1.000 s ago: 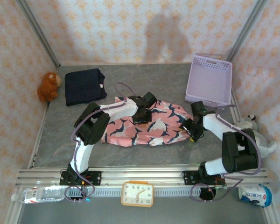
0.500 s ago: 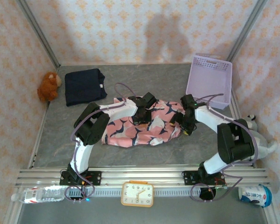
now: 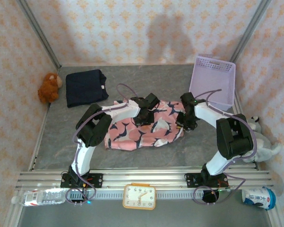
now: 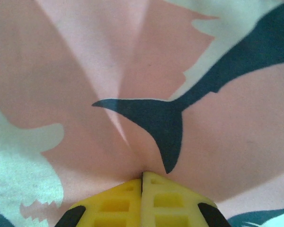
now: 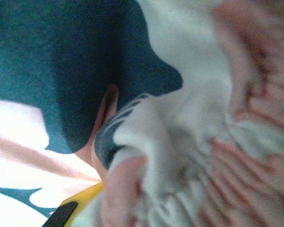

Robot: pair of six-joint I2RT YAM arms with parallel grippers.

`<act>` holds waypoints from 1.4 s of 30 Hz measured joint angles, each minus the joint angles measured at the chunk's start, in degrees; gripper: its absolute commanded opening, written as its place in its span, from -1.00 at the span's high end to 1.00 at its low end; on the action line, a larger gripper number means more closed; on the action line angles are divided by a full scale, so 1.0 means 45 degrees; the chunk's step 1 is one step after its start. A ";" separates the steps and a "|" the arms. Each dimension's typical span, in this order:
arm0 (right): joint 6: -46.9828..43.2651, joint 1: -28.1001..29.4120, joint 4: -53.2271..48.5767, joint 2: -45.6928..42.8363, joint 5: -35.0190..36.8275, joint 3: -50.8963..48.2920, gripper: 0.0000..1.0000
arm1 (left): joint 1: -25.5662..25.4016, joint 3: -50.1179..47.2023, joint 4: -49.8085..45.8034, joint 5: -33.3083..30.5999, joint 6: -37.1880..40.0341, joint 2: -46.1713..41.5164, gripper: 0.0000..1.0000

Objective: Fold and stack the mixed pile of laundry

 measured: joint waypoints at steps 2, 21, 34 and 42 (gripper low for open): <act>-0.0457 -0.0005 -0.0296 -0.0049 0.0330 0.0529 1.00 | -0.0107 0.0442 -0.0180 0.0039 0.0073 0.0253 1.00; -0.3084 0.0000 -0.2535 -0.2011 0.3444 0.2312 1.00 | -0.0291 0.1938 -0.1137 0.0753 0.0277 -0.0330 0.93; -0.3283 0.0559 -0.2783 -0.2453 0.4517 0.2361 1.00 | 0.0821 -0.3944 -0.0602 0.0029 0.0529 -0.3483 0.99; -0.2827 0.3245 -0.3094 -0.2390 0.5474 0.3356 1.00 | 0.0821 -0.4056 0.0325 0.0029 0.0437 -0.2803 1.00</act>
